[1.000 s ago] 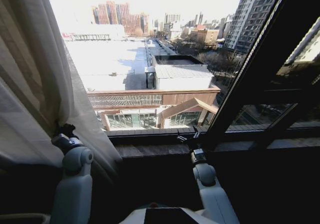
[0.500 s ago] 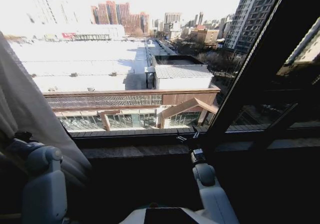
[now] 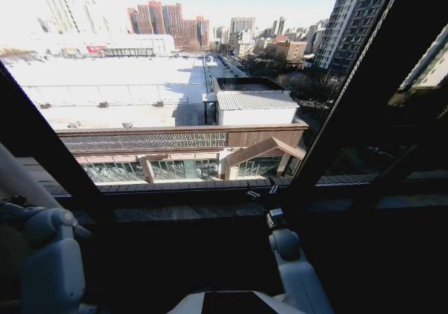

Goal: Open the curtains by pulling them apart, changing their state from closed to fully open.

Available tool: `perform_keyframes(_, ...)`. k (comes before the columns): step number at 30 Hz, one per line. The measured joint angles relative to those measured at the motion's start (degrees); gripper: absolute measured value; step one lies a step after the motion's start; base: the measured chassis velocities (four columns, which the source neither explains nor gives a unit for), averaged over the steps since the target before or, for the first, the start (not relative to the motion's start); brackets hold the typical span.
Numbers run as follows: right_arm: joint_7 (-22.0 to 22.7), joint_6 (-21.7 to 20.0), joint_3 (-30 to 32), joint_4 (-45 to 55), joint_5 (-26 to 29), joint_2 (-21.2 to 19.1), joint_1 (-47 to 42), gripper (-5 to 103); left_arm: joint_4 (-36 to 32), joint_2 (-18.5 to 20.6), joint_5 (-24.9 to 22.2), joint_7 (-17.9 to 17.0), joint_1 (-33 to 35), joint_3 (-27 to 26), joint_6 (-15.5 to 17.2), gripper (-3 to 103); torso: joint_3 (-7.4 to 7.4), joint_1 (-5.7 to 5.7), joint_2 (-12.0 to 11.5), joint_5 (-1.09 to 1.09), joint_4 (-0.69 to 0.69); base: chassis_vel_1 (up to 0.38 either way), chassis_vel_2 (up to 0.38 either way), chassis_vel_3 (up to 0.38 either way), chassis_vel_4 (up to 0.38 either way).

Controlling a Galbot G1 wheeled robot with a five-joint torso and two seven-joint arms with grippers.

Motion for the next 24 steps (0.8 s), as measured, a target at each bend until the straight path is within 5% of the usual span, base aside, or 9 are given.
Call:
perform_keyframes(2,-0.01,-0.23,-0.41,-0.1,-0.03,0.17,0.15,100,-4.82,-1.48,3.13,13.17,3.23,1.37,0.7,14,0.0,0.0,0.0,0.03,-0.01,0.0,0.0,0.0,0.0)
perform_keyframes(4,-0.01,-0.37,-0.52,-0.12,-0.03,0.22,0.2,100,-6.31,-1.93,5.09,17.85,4.36,2.07,0.68,14,0.0,0.0,0.0,0.03,-0.01,0.0,0.0,0.0,0.0)
perform_keyframes(6,0.0,-0.68,-0.76,-0.12,-0.04,0.4,0.25,100,-9.31,-2.54,8.44,31.7,6.77,3.58,-0.14,30,0.0,0.0,0.0,0.04,-0.02,0.0,0.0,0.0,0.0)
perform_keyframes(8,0.0,-0.73,-0.77,-0.12,-0.04,0.42,0.25,100,-9.93,-2.54,8.91,35.52,7.36,3.83,-0.4,30,0.0,0.0,0.0,0.04,-0.03,0.0,0.0,0.0,0.0)
perform_keyframes(10,0.0,-0.81,-0.67,-0.06,0.07,0.34,0.15,100,-11.92,-2.15,9.67,48.96,9.62,4.45,-1.18,41,0.0,0.0,0.0,0.04,-0.02,0.0,0.0,0.0,0.0)
perform_keyframes(13,0.02,-0.82,-0.47,-0.06,0.22,0.22,0.07,100,-12.76,-2.02,9.67,54.57,10.72,4.75,-1.43,47,0.0,0.0,0.0,0.05,-0.02,0.0,0.0,0.0,0.0)
perform_keyframes(14,0.03,-0.83,-0.14,-0.06,0.38,0.1,-0.02,100,-13.73,-2.24,9.58,59.75,12.19,5.14,-1.51,57,-0.01,0.0,0.0,0.05,-0.02,0.0,0.0,0.0,0.0)
perform_keyframes(21,0.05,-0.86,0.09,0.33,0.74,0.06,-0.46,100,-15.72,-4.29,10.7,58.59,15.15,6.05,-1.58,79,0.0,0.0,0.0,0.04,-0.02,0.0,0.0,0.0,0.0)
perform_keyframes(24,0.07,-0.86,-0.11,0.86,0.75,0.1,-1.02,100,-17.53,-5.72,11.67,47.89,16.83,5.98,-2.0,94,0.0,-0.01,0.0,0.04,-0.01,0.0,0.0,0.0,0.0)
